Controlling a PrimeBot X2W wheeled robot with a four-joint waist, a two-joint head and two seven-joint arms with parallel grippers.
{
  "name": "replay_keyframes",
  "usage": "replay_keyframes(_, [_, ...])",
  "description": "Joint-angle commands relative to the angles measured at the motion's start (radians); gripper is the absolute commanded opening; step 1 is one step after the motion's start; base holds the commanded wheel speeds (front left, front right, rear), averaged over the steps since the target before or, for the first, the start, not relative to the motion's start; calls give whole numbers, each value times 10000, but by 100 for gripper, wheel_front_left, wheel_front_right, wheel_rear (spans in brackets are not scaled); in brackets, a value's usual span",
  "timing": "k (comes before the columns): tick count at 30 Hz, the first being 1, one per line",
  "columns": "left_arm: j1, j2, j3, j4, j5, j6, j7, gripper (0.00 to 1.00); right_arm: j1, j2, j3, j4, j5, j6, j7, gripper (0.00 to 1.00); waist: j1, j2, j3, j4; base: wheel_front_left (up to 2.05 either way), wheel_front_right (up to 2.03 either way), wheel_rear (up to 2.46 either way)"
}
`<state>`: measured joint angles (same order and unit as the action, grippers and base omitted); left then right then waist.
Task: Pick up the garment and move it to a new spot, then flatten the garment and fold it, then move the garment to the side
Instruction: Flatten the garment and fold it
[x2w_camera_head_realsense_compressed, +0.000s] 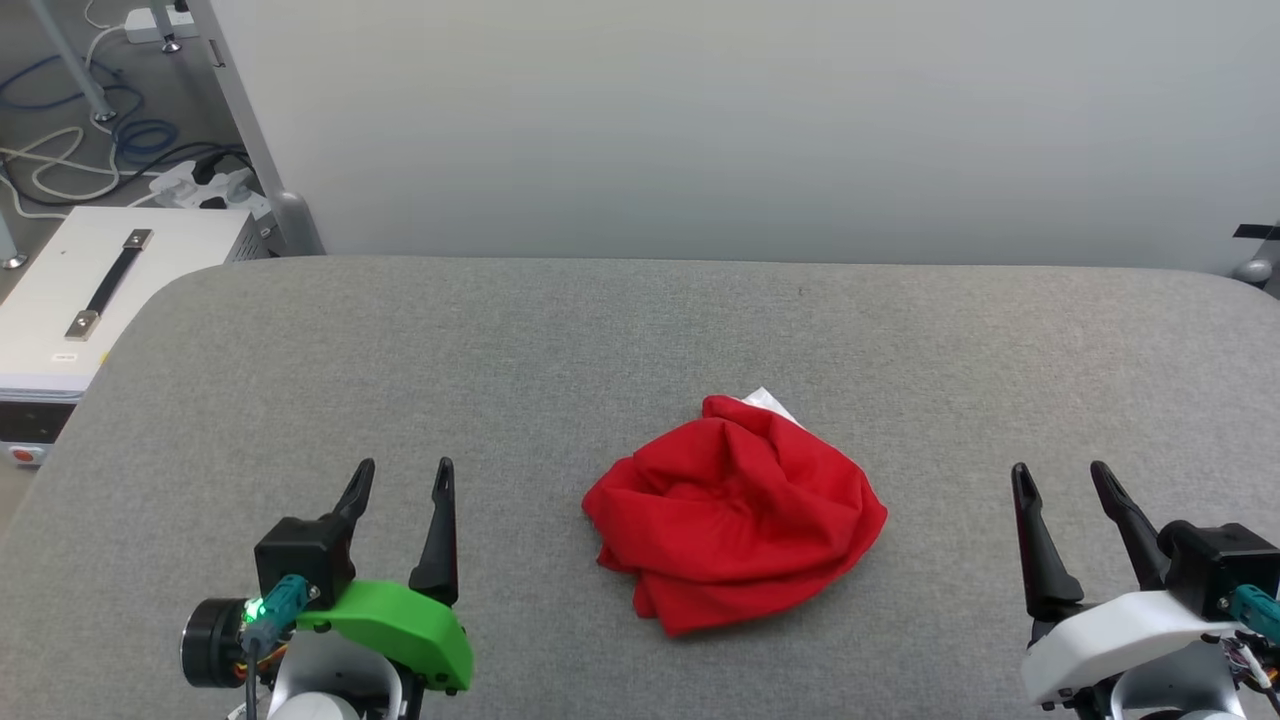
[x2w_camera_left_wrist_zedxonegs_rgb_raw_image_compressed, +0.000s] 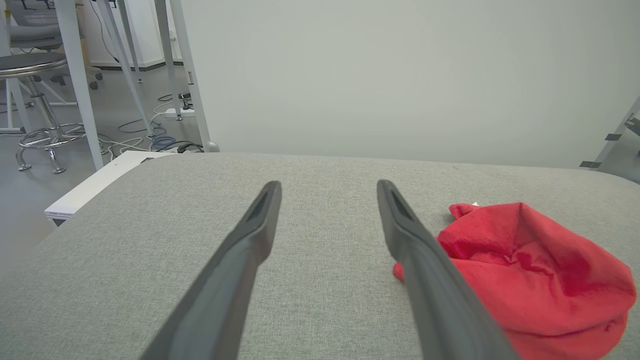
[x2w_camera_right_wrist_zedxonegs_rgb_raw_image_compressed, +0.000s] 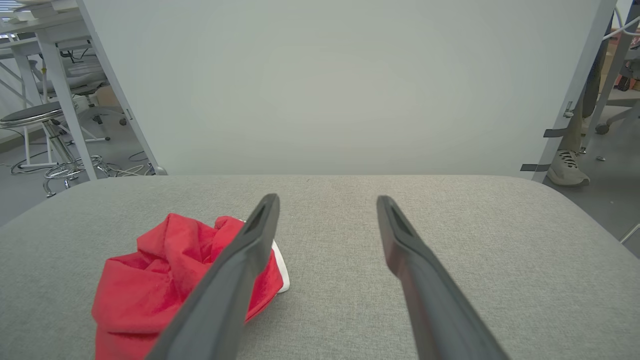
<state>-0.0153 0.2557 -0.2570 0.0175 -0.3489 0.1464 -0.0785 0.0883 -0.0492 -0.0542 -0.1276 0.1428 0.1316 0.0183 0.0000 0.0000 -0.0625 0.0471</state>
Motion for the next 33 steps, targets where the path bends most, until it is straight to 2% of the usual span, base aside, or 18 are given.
replay_keyframes(1, [173,69,-7,-57,16,90,4,100,85,-11,-11,-56,-118,-9,39,100,0,0,6,-28,0,0,0])
replay_keyframes(8, [199,107,-23,-112,-9,154,38,100,12,-11,19,-73,-78,-9,62,100,0,0,57,-91,0,0,0])
replay_keyframes(12, [-82,152,-294,-183,71,11,370,100,-14,-11,23,-127,-66,-9,70,100,0,0,184,-124,0,0,0])
replay_keyframes(17, [-1153,-91,-1029,-198,61,-558,1150,100,-144,-10,16,-190,-93,-9,84,100,0,0,476,-176,0,0,0])
replay_keyframes(27, [-3821,-967,-2837,895,-317,-2187,3567,100,-592,-10,132,-214,-121,-9,56,100,0,0,1232,-577,0,0,0])
replay_keyframes(33, [-5120,-1267,-3856,1631,-799,-2652,4920,100,-834,-10,171,-124,-46,-9,-90,100,0,0,1719,-848,0,0,0])
